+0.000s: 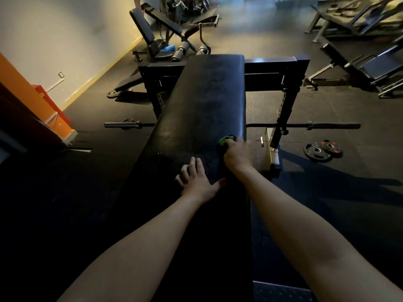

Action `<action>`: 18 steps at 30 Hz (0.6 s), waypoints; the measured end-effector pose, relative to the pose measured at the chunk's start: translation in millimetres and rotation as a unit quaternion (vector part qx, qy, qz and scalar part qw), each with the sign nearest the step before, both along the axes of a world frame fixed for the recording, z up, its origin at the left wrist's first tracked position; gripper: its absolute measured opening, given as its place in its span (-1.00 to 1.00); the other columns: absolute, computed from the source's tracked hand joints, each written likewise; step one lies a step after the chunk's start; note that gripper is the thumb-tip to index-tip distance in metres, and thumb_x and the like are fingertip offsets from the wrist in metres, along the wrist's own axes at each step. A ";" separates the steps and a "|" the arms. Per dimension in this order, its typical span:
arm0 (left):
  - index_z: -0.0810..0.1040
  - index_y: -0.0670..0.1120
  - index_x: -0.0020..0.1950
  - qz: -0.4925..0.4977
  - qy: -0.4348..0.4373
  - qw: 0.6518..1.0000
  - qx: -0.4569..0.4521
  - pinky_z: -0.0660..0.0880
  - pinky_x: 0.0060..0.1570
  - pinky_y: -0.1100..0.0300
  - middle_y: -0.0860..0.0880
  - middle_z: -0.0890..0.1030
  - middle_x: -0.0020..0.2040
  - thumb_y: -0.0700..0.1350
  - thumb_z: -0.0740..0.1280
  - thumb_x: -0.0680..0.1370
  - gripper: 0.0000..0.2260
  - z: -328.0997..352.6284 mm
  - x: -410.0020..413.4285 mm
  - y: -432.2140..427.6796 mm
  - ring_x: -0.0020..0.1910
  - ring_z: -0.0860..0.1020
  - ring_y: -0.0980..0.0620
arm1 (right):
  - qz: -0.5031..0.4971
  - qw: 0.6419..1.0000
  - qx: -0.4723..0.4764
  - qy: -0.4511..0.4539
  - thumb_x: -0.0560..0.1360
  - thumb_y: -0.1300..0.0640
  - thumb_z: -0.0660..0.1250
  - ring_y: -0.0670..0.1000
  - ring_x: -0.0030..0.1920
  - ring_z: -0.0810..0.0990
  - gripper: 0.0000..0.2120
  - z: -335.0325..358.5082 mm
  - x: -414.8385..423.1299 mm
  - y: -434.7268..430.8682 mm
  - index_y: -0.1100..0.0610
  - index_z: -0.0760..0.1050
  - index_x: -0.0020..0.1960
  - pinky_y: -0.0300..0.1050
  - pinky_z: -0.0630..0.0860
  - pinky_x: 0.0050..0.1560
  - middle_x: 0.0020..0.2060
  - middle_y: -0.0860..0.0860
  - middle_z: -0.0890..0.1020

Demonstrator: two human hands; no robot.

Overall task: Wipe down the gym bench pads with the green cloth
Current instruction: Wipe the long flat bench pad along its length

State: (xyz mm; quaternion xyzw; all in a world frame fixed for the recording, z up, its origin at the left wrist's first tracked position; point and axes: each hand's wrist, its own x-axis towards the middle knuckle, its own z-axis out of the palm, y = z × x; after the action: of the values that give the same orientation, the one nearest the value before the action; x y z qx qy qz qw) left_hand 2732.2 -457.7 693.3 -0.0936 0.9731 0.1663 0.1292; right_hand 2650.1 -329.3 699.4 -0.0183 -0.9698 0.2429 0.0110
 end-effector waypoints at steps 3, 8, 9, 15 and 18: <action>-0.21 -0.06 0.63 -0.008 0.000 1.000 0.011 -0.14 0.52 -0.19 -0.03 -0.25 0.63 0.34 0.31 0.50 -0.02 2.2 0.8 -1.5 0.58 -0.17 -0.16 | 0.142 0.990 -0.011 0.005 0.61 0.08 0.19 0.18 0.19 0.37 -0.70 5.5 20.5 -27.7 0.01 0.53 0.30 0.08 0.43 0.14 0.18 0.11 0.45; -0.19 -0.08 0.63 -0.010 -0.003 1.000 0.021 -0.18 0.51 -0.17 -0.03 -0.25 0.63 0.27 0.32 0.53 -0.06 4.0 -0.5 -3.8 0.58 -0.20 -0.15 | 0.196 0.980 0.012 0.026 0.64 0.05 0.19 0.14 0.17 0.33 -0.65 3.8 32.8 -17.2 -0.05 0.47 0.41 0.04 0.39 0.24 0.23 0.11 0.42; -0.20 -0.08 0.63 -0.011 -0.003 1.000 0.024 -0.18 0.50 -0.17 -0.02 -0.24 0.63 0.32 0.29 0.53 -0.05 3.6 -0.8 -4.2 0.58 -0.19 -0.15 | 0.174 0.984 0.011 0.026 0.64 0.08 0.19 0.17 0.20 0.33 -0.64 1.6 30.9 -7.7 -0.03 0.48 0.41 0.06 0.36 0.30 0.25 0.13 0.40; -0.21 -0.10 0.64 -0.011 0.020 0.999 0.023 -0.17 0.51 -0.20 -0.01 -0.23 0.63 0.51 0.17 0.45 0.05 -0.7 3.1 -3.5 0.57 -0.18 -0.15 | -0.020 0.999 -0.035 -0.007 0.57 0.26 0.22 0.31 0.28 0.40 -0.61 -9.3 19.7 44.9 0.03 0.56 0.34 -0.01 0.27 0.41 0.33 0.22 0.36; -0.22 -0.12 0.63 -0.016 0.015 1.000 0.022 -0.18 0.51 -0.21 -0.05 -0.24 0.63 0.50 0.16 0.46 0.04 3.1 3.9 -2.0 0.58 -0.19 -0.18 | -0.096 0.991 -0.086 -0.021 0.57 0.26 0.21 0.28 0.26 0.40 -0.60 -3.0 36.7 41.2 0.05 0.52 0.36 0.02 0.30 0.40 0.28 0.21 0.36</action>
State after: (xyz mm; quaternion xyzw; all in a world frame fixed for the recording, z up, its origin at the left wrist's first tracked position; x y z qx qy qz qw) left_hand 2736.2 -459.7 696.4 -0.0729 0.9724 0.1867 0.1190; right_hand 2686.8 -288.1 696.5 -0.1178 -0.9391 0.3227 0.0121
